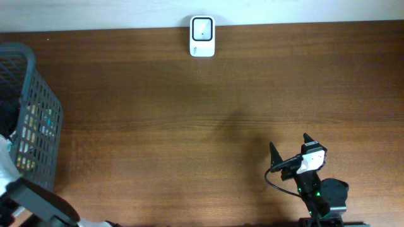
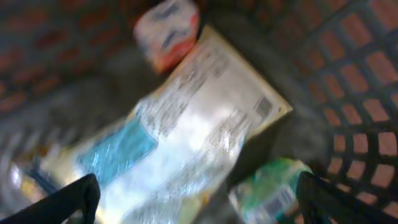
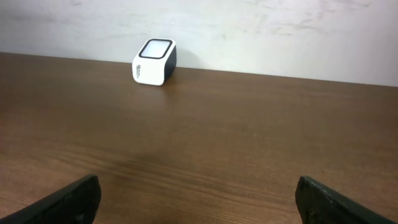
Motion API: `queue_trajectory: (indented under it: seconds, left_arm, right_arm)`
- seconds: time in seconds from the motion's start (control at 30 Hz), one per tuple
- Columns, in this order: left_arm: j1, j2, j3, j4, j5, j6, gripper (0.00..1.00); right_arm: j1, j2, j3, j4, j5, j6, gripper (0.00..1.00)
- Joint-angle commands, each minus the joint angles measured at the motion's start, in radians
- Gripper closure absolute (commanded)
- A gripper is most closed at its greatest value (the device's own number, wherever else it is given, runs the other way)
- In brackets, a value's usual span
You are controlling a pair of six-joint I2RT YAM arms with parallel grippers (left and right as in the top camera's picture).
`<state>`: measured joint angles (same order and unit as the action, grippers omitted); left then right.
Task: Scan the item barcode
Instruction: 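Reach the left gripper into the basket and grasp the snack bag, then carry the bag toward the scanner and drop it on the table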
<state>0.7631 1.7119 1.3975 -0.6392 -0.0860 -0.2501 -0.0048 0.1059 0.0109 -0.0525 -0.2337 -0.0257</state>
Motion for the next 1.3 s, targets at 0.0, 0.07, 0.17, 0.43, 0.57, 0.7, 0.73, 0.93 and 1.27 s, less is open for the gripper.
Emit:
queue_trajectory:
  seconds: [0.0,0.07,0.17,0.43,0.57,0.7,0.73,0.93,1.27]
  left_arm:
    - [-0.002,0.078,-0.004,0.089,-0.005,0.218,0.02]
    - [-0.002,0.123,-0.004,0.128,-0.004,0.320,0.04]
    - [-0.002,0.170,-0.004,0.113,0.105,0.451,0.08]
    - [-0.003,0.182,0.008,0.004,0.137,0.476,0.10]
    - [-0.003,0.245,0.008,0.002,0.006,0.465,0.12]
    - [-0.002,0.304,0.008,0.008,-0.050,0.452,0.22]
    - [-0.002,0.309,0.008,0.010,-0.050,0.452,0.34]
    - [-0.003,0.285,0.086,-0.044,-0.049,0.419,1.00]
    - [-0.103,-0.078,0.364,-0.241,-0.034,0.364,1.00]
  right_arm:
    - [0.007,-0.003,-0.005,-0.004,0.002,0.007,0.01]
    - [0.007,-0.003,-0.005,-0.004,0.002,0.007,0.01]
    - [0.007,-0.003,-0.005,-0.004,0.002,0.007,0.01]
    - [0.007,-0.003,-0.005,-0.004,0.002,0.007,0.01]
    - [0.007,-0.003,-0.005,-0.004,0.002,0.007,0.01]
    - [0.007,-0.003,-0.005,-0.004,0.002,0.007,0.01]
    - [0.007,-0.003,-0.005,-0.004,0.002,0.007,0.01]
    - [0.007,-0.003,-0.005,-0.004,0.002,0.007,0.01]
    - [0.007,-0.003,-0.005,-0.004,0.002,0.007,0.01]
